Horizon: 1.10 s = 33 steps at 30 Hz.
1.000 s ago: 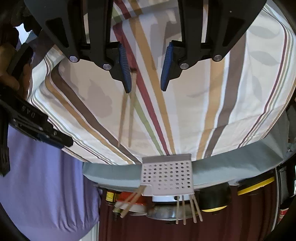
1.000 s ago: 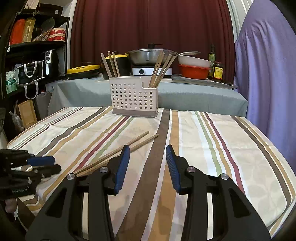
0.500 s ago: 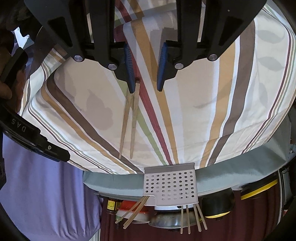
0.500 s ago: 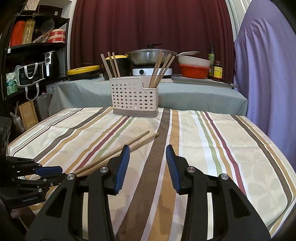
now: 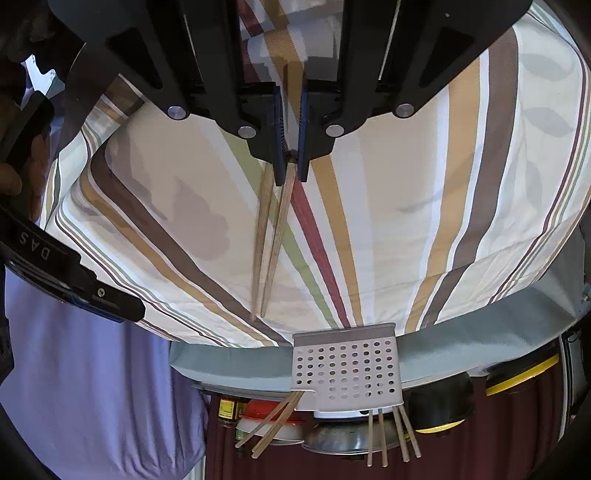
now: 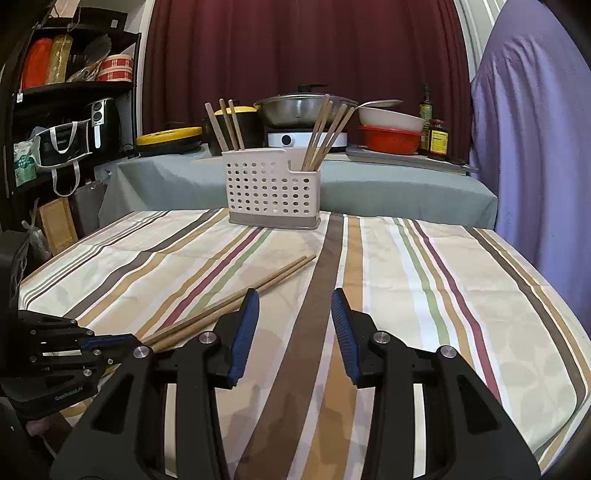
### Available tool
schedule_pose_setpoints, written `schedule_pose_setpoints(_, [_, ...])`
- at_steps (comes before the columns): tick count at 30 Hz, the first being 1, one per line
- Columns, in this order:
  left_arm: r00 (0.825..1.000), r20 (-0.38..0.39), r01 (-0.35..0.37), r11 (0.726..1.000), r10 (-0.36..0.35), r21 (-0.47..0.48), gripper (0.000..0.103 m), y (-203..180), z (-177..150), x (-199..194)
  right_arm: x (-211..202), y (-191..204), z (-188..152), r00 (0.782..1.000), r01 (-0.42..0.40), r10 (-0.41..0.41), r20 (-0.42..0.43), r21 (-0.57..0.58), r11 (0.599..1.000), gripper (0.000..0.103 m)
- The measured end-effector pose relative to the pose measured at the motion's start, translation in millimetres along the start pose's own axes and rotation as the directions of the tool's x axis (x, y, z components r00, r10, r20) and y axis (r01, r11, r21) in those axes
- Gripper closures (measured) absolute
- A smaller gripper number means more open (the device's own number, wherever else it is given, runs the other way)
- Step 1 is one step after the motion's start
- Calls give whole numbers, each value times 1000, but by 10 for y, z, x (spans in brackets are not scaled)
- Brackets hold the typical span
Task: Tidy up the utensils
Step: 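Close the left tool on a chopstick while the right tool reaches another, then close the right tool on a chopstick while the left tool holds its own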
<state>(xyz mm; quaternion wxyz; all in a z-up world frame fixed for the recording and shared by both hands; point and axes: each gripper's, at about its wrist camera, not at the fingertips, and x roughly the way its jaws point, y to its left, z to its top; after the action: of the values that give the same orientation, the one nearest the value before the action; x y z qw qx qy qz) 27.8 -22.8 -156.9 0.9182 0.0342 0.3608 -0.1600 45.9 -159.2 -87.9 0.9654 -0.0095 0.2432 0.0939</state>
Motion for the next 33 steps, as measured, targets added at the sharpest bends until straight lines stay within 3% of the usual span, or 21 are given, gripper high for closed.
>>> schedule_pose_setpoints(6, [999, 27, -19, 1000, 20, -24, 96, 82, -1, -86, 39, 130, -48, 999, -27, 27, -20, -21, 999, 63])
schedule_pose_setpoints(15, [996, 42, -80, 992, 84, -100, 96, 467, -105, -226, 146, 638, -145, 993, -114, 110, -51, -82, 990, 63])
schedule_pose_setpoints(23, [991, 50, -116, 977, 127, -177, 96, 778, -212, -331, 363, 992, -274, 982, -156, 141, -126, -119, 981, 63])
schedule_pose_setpoints(33, [991, 64, -104, 980, 116, -170, 96, 749, -194, -344, 333, 972, -352, 987, -77, 47, -156, -194, 978, 60])
